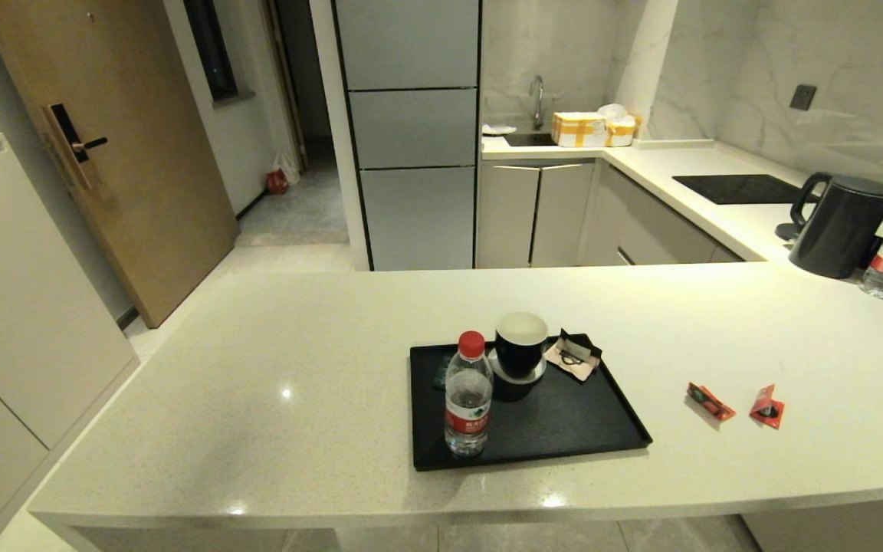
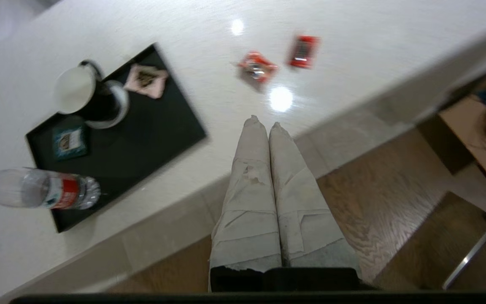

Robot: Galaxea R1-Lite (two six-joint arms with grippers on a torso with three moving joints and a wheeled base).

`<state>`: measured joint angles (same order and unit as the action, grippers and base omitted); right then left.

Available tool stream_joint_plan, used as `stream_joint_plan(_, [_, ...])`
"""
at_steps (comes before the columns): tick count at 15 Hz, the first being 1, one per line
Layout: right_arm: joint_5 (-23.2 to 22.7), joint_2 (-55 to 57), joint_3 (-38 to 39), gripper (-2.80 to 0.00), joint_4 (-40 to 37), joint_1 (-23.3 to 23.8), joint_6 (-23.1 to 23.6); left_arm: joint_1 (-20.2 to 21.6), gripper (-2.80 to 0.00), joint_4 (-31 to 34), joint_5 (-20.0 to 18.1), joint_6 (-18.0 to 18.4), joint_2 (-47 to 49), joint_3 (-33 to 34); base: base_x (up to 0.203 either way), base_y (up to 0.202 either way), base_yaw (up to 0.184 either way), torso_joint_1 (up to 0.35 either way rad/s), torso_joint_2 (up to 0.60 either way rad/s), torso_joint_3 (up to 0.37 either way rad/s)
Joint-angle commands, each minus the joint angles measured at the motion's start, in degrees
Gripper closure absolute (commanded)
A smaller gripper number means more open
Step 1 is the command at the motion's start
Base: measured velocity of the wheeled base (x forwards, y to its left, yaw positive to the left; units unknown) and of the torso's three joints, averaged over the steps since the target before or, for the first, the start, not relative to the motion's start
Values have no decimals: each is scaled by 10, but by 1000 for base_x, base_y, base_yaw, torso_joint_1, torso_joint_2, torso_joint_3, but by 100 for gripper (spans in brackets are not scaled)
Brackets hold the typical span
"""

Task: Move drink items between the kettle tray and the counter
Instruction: Return the tea bag to its original position

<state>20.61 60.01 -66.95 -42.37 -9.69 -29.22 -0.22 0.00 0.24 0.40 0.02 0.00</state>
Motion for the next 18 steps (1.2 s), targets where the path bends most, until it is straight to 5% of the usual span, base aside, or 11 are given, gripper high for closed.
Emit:
stream_joint_plan(1, [24, -169, 8, 0, -88, 16, -13, 0, 0, 0, 0, 0, 0, 0, 0, 0, 0, 0, 0, 0])
stream_joint_plan(5, [41, -367, 103, 0, -139, 68, 21, 0, 0, 0, 0, 0, 0, 0, 0, 0, 0, 0, 0, 0])
stream_joint_plan(9, [29, -560, 220, 0, -122, 86, 141, 0, 0, 0, 0, 0, 0, 0, 0, 0, 0, 0, 0, 0])
stream_joint_plan(11, [15, -601, 311, 0, -5, 91, 216, 0, 0, 0, 0, -1, 0, 0, 0, 0, 0, 0, 0, 0])
stream_joint_plan(16, [-60, -600, 600, 0, 449, 93, 322, 0, 0, 0, 0, 0, 0, 0, 0, 0, 0, 0, 0, 0])
stream_joint_plan(18, [-107, -600, 675, 0, 520, 94, 357, 0, 0, 0, 0, 0, 0, 0, 0, 0, 0, 0, 0, 0])
